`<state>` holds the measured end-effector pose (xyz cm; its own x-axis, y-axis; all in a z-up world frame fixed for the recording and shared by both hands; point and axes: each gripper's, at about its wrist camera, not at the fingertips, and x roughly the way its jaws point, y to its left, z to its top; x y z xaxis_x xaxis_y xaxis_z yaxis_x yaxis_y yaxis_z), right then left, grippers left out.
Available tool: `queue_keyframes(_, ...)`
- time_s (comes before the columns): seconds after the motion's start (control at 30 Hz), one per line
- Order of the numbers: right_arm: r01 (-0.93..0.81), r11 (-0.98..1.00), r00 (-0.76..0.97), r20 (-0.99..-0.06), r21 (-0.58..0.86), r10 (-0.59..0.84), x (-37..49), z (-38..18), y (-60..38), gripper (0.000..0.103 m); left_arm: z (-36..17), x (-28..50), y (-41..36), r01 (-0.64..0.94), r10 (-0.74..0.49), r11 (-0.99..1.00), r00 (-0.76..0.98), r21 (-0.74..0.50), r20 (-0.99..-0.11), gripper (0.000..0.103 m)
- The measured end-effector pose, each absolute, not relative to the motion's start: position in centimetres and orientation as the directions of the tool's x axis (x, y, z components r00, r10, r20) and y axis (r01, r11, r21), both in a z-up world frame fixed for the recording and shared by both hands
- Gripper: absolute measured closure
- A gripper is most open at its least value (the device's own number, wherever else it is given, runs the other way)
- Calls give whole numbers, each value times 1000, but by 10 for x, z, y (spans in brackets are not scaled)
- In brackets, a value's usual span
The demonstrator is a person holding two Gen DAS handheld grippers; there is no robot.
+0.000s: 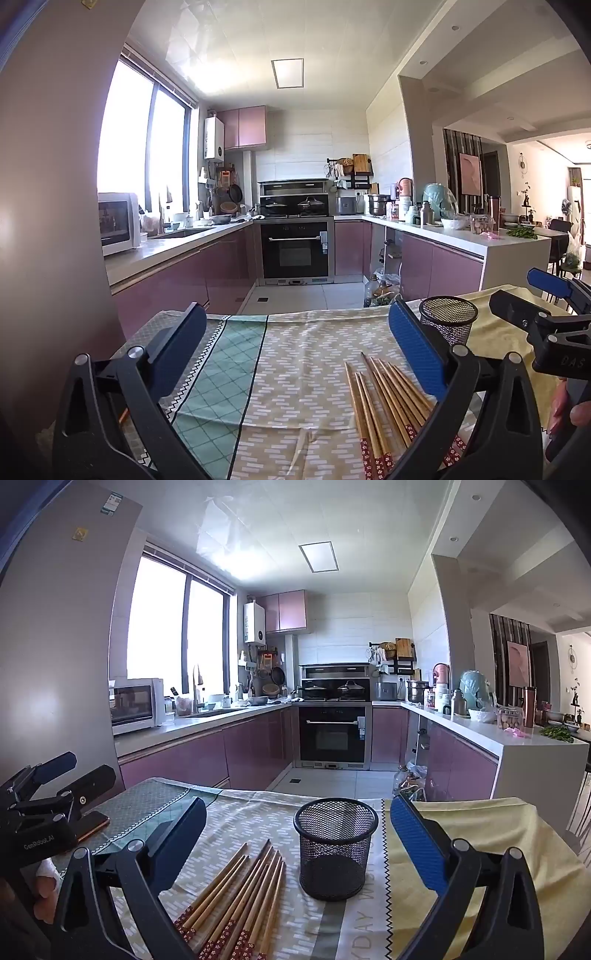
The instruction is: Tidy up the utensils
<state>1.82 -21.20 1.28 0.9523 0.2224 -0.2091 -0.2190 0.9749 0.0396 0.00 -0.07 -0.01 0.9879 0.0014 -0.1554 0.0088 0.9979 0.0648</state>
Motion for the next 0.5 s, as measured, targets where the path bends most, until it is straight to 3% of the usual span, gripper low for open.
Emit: queue_keyframes(0.5,-219,975,954,-200,41,223,14,16,-210,6,3,2,0,21,-14,999,989,44,-146,6)
